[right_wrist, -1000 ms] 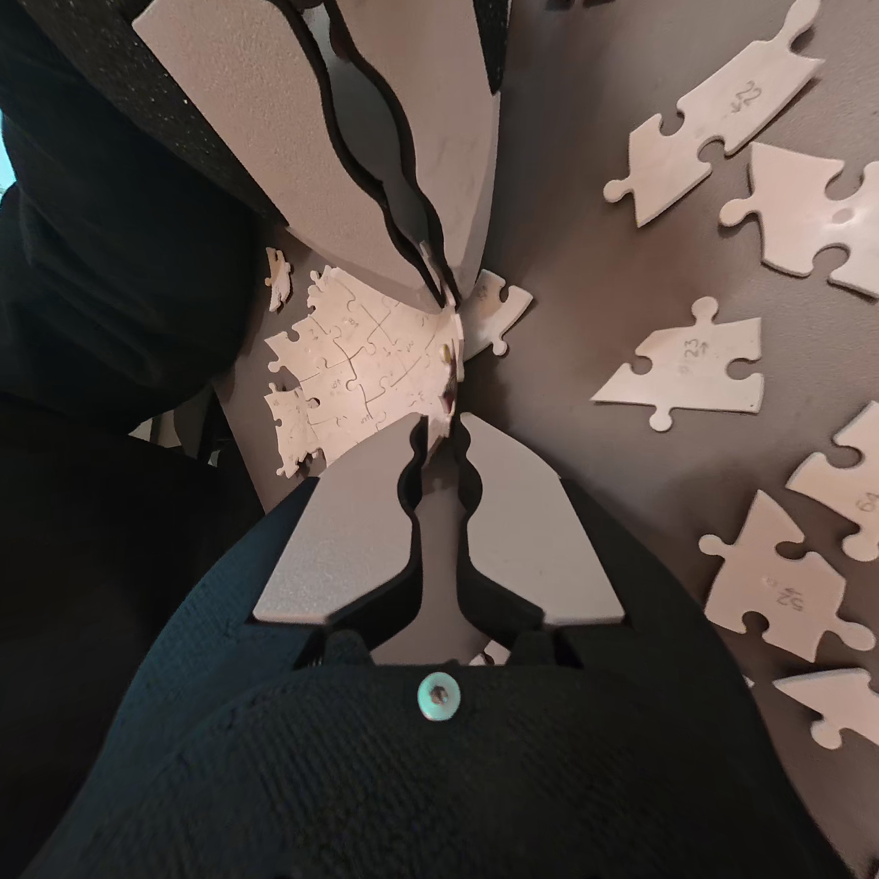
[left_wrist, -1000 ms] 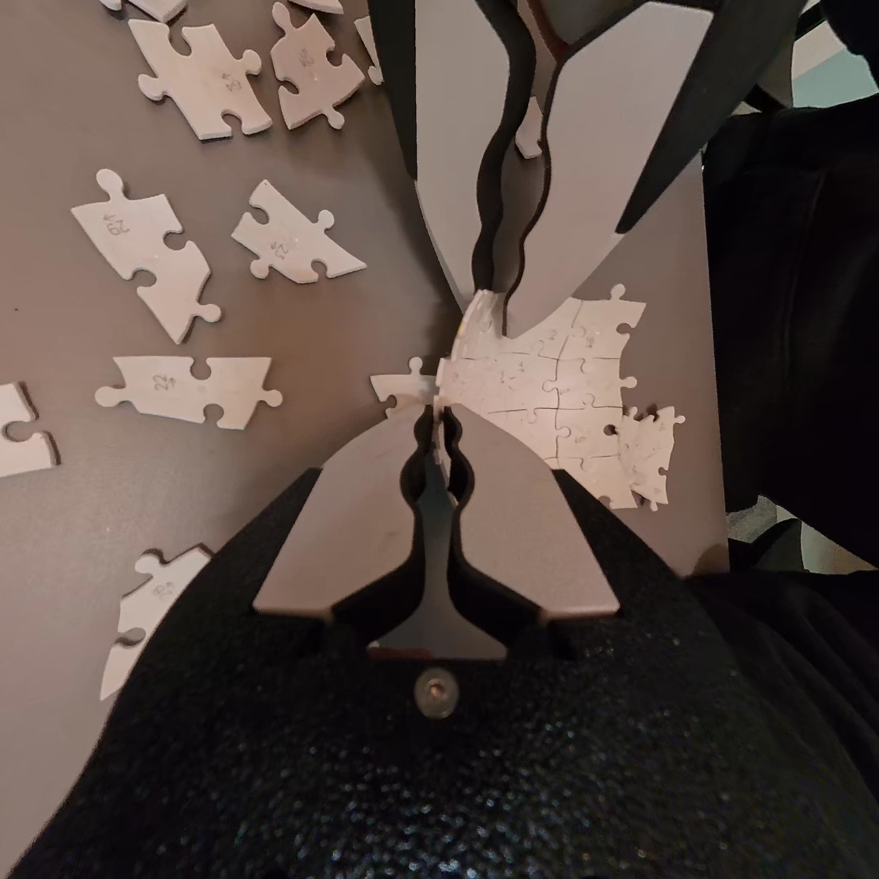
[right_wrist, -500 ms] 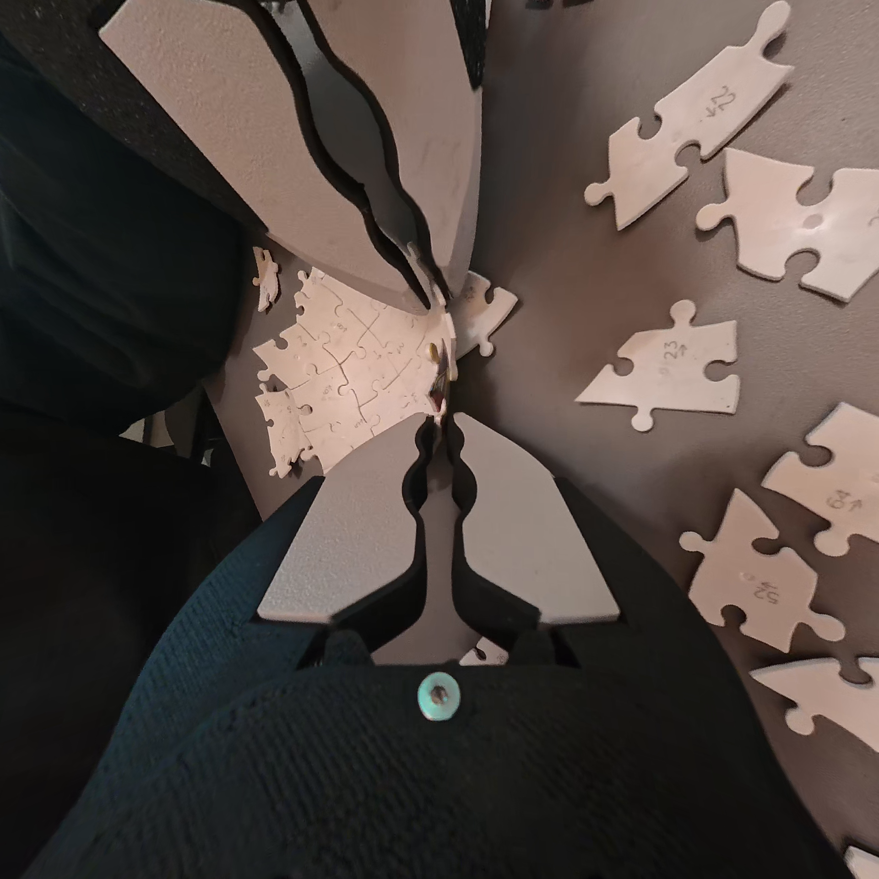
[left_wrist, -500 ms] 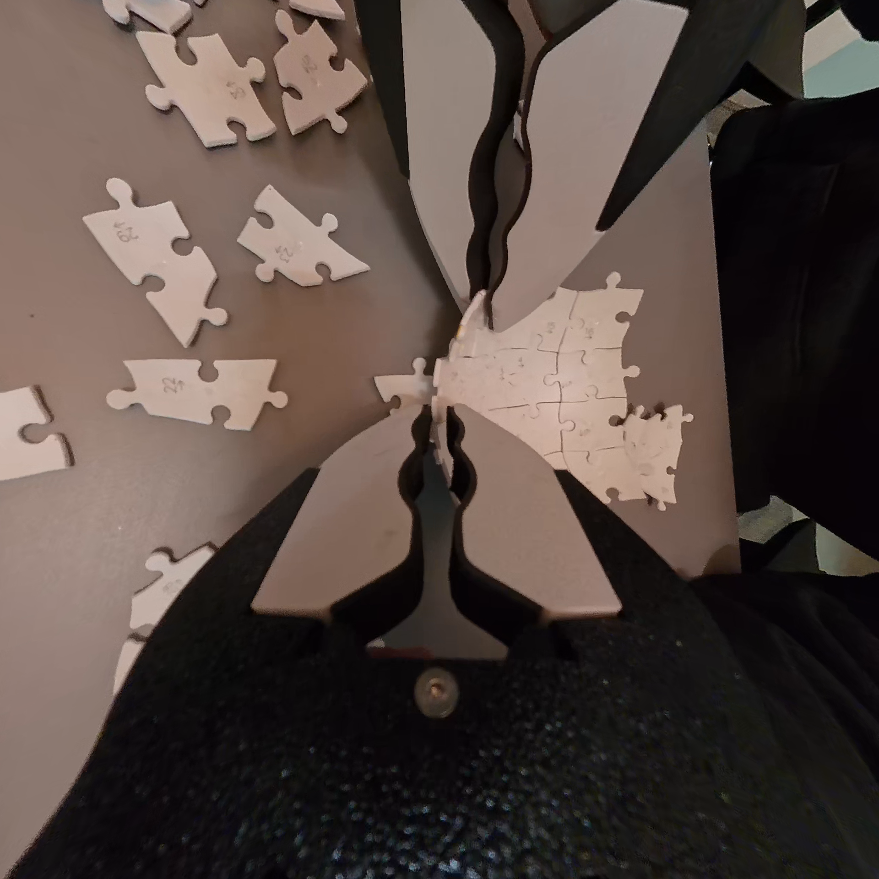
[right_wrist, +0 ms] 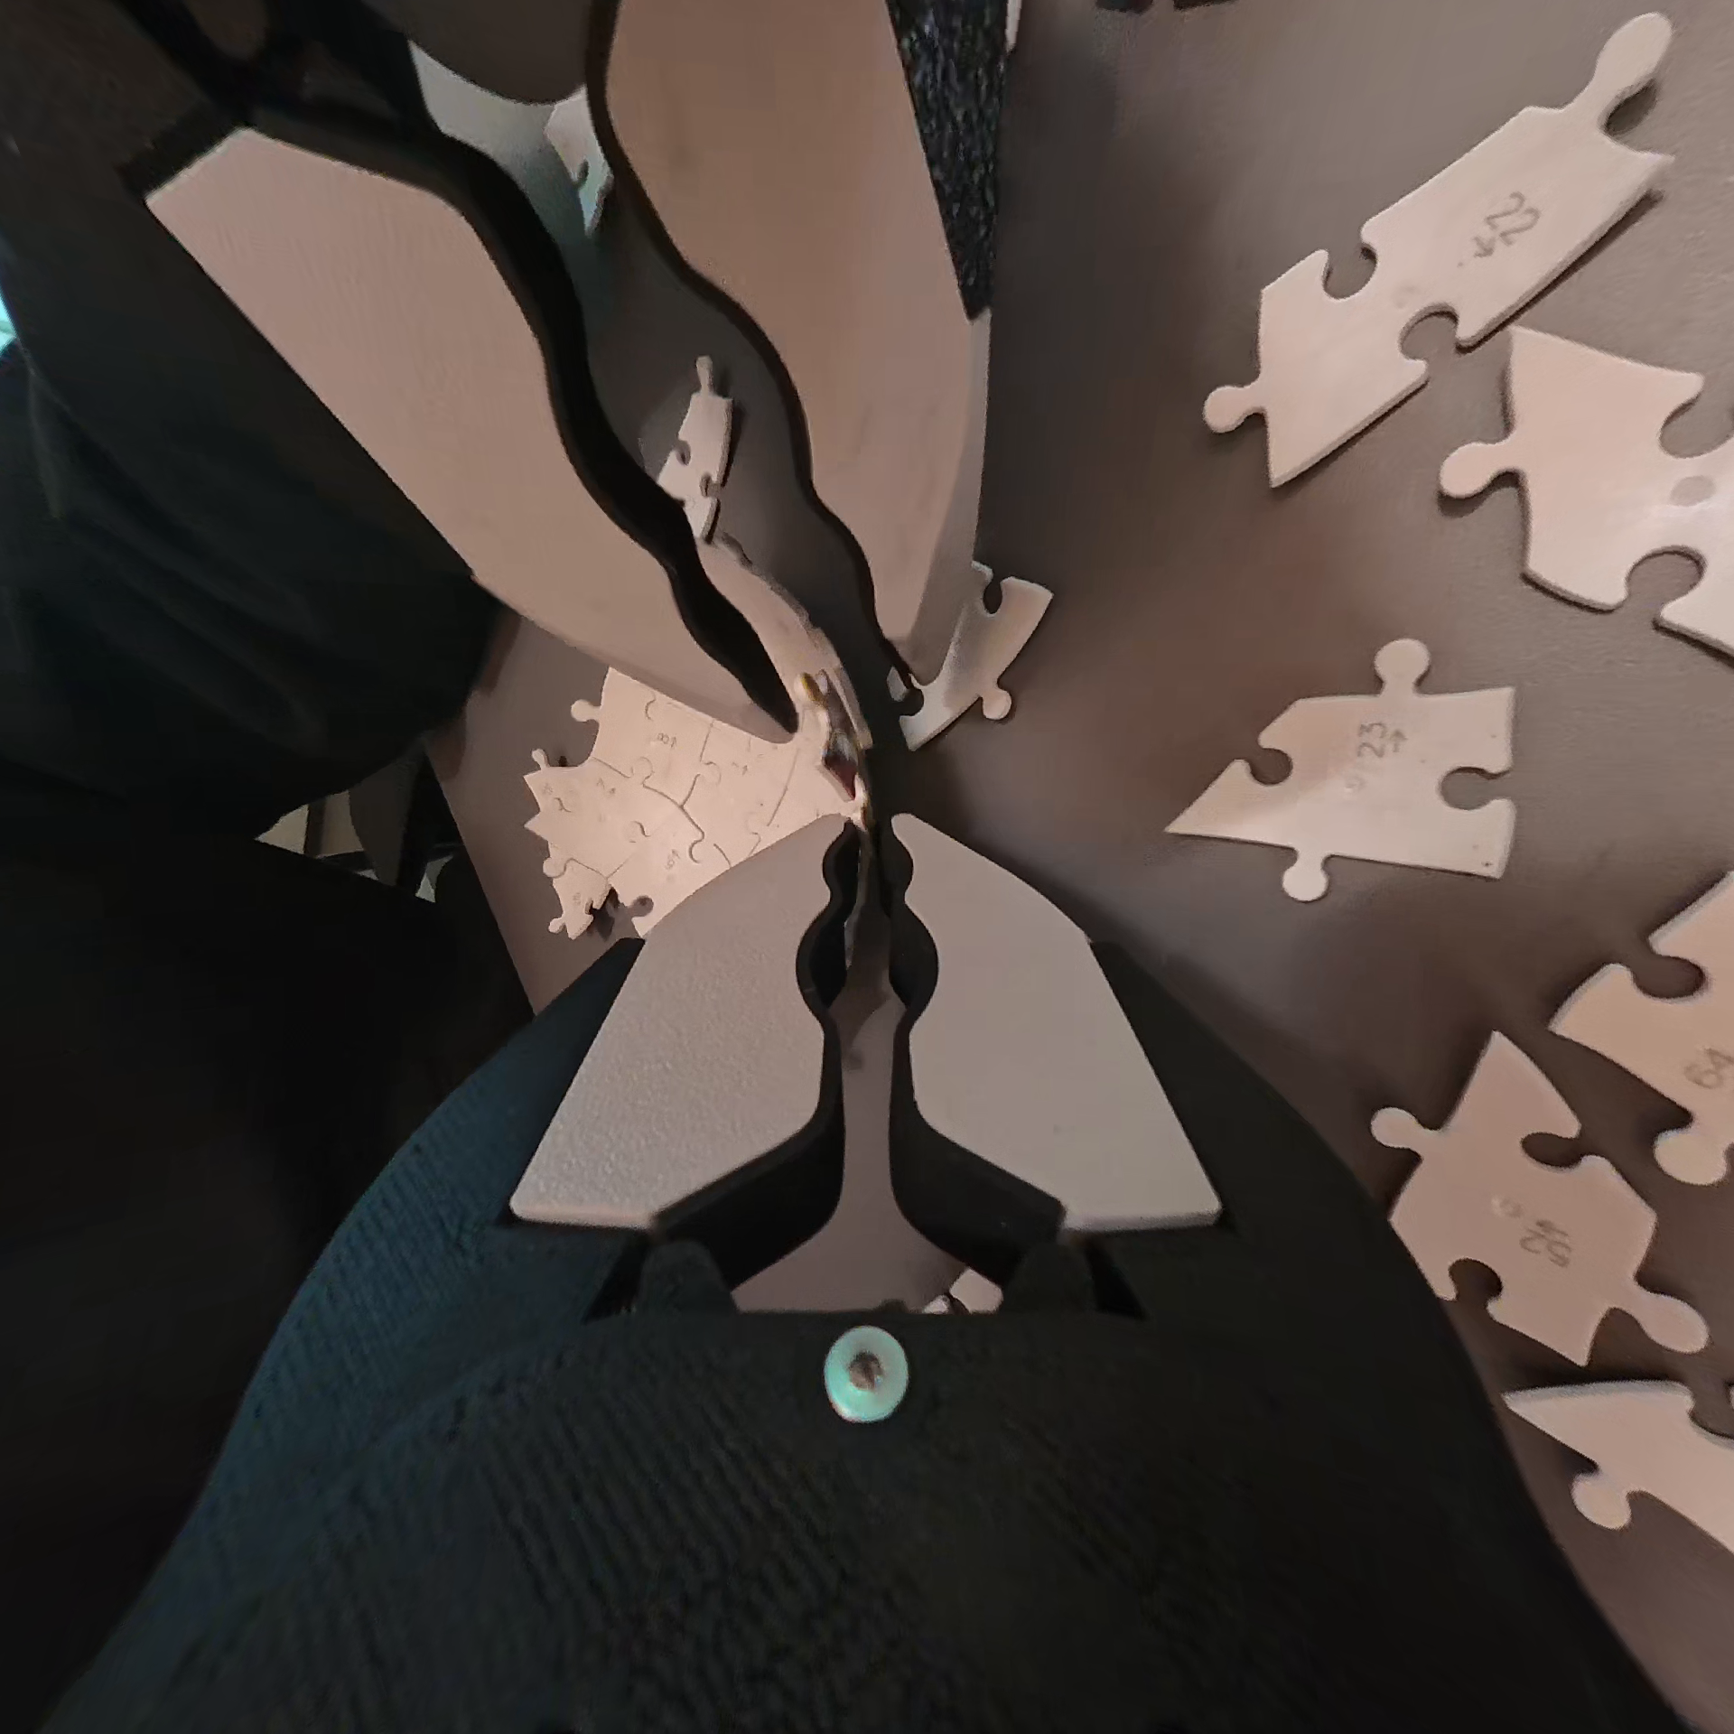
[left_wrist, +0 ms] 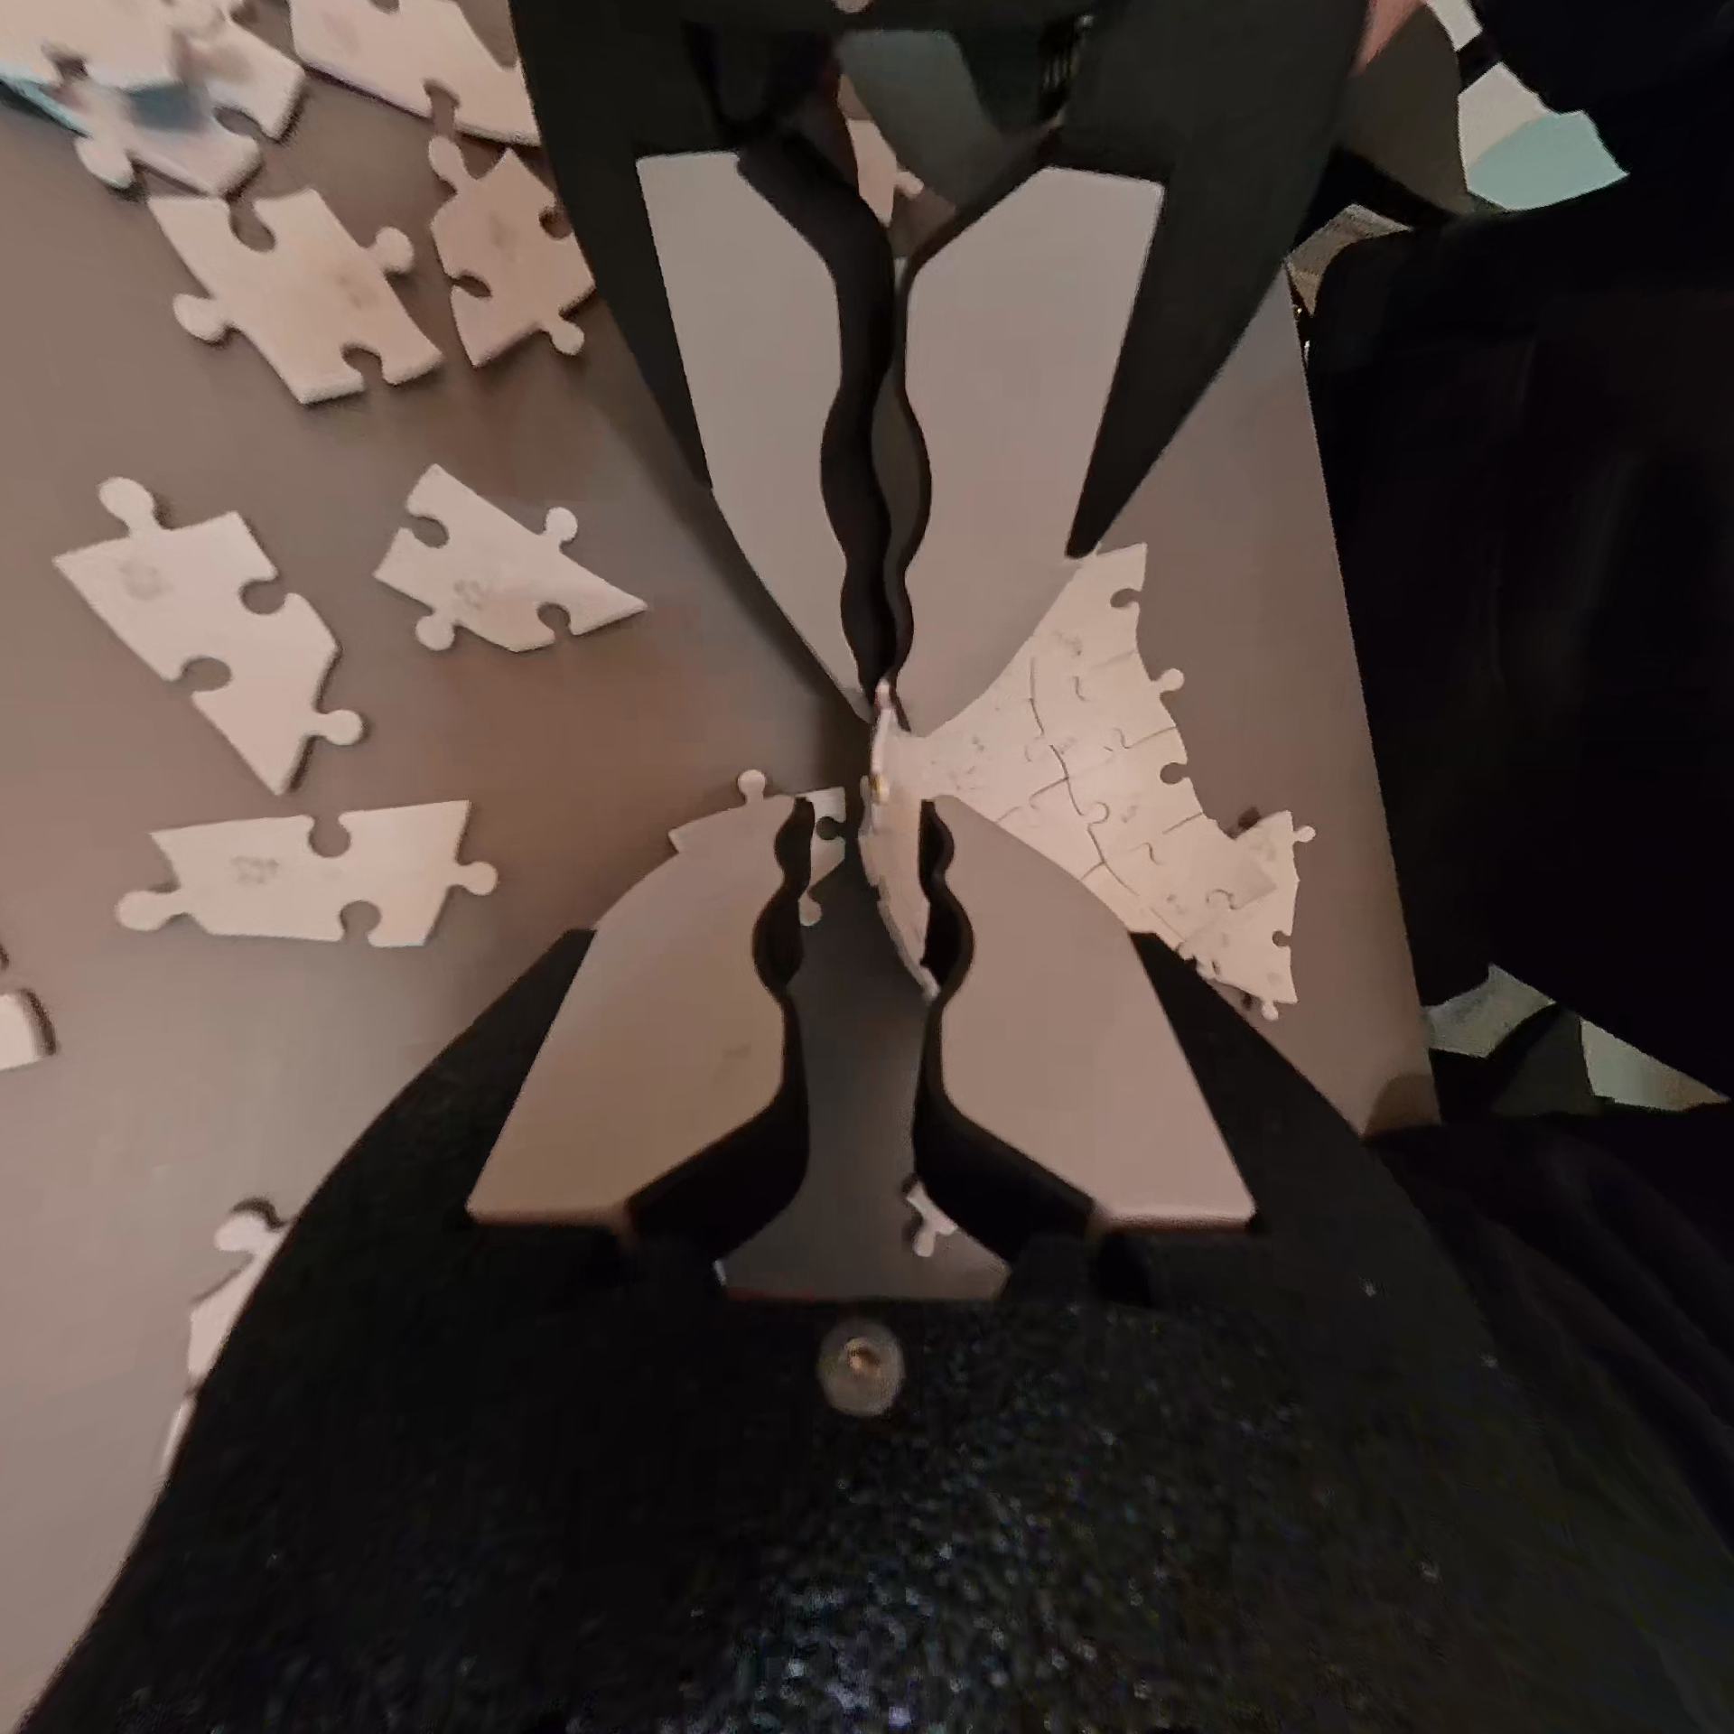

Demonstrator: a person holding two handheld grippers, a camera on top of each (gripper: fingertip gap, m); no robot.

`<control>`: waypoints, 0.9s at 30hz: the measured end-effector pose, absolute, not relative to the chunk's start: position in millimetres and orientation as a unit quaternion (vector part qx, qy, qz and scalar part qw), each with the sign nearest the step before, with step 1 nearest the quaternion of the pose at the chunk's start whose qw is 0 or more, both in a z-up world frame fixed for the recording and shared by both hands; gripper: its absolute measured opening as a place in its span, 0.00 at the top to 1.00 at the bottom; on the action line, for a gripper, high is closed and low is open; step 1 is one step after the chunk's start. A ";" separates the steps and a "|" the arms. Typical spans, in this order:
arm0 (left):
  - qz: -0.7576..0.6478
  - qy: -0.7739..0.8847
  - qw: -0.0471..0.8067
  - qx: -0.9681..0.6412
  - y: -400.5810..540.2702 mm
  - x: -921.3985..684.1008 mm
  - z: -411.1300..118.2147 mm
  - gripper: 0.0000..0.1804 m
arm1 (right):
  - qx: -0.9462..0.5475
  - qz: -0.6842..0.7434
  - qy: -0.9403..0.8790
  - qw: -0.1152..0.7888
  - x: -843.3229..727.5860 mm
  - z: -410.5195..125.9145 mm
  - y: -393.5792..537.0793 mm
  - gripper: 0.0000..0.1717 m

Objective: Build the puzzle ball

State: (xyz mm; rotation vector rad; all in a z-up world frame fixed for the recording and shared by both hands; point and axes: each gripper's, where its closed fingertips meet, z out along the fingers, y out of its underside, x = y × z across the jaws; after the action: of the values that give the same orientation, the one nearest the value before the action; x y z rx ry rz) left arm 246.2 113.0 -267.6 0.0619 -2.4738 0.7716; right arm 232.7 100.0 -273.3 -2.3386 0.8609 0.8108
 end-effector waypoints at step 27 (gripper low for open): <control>0.286 -0.906 0.300 0.088 101.3 249.3 -269.9 0.97 | -0.866 0.264 0.331 0.265 246.1 -268.8 97.2 0.98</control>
State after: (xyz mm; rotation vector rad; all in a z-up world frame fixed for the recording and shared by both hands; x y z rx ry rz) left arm 249.3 101.3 -269.9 0.2327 -2.4036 0.7600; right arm 246.1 97.2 -268.8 -2.3402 0.8940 0.7119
